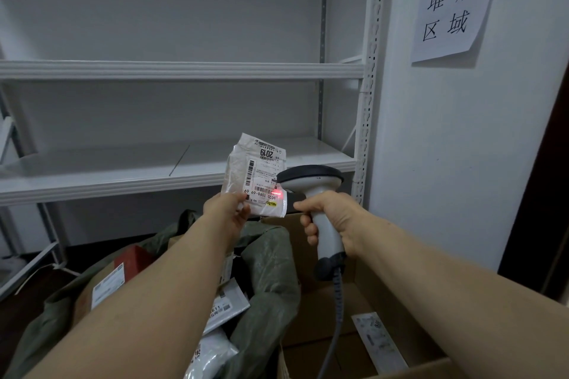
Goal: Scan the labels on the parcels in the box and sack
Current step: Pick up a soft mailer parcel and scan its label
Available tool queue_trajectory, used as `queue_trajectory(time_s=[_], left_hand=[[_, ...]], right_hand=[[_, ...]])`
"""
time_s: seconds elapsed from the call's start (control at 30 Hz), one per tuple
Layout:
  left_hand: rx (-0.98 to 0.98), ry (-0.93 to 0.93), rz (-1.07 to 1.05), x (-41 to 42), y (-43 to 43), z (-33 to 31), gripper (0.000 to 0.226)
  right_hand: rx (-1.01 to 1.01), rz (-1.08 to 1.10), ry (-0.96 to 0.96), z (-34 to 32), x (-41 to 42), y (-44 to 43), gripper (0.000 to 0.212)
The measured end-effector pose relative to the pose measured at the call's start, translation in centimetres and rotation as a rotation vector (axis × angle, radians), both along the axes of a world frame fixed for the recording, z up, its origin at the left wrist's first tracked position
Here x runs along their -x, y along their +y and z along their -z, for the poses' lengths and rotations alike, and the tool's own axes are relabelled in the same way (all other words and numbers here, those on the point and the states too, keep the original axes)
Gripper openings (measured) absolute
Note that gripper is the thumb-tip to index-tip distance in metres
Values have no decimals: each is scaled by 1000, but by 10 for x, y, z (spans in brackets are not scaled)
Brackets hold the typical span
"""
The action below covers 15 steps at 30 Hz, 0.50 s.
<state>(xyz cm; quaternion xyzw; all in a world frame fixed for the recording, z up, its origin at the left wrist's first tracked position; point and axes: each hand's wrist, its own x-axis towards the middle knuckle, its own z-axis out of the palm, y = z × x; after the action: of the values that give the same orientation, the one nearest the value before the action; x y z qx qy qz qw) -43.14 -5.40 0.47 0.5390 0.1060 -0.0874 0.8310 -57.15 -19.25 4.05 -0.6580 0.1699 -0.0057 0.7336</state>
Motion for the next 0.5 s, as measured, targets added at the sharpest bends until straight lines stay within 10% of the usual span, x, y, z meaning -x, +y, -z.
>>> queue_trajectory(time_s=[0.5], left_hand=[[-10,7,-5,-8,11,6,23]], right_hand=[[-71,92,-91,-4,-4,1,13]])
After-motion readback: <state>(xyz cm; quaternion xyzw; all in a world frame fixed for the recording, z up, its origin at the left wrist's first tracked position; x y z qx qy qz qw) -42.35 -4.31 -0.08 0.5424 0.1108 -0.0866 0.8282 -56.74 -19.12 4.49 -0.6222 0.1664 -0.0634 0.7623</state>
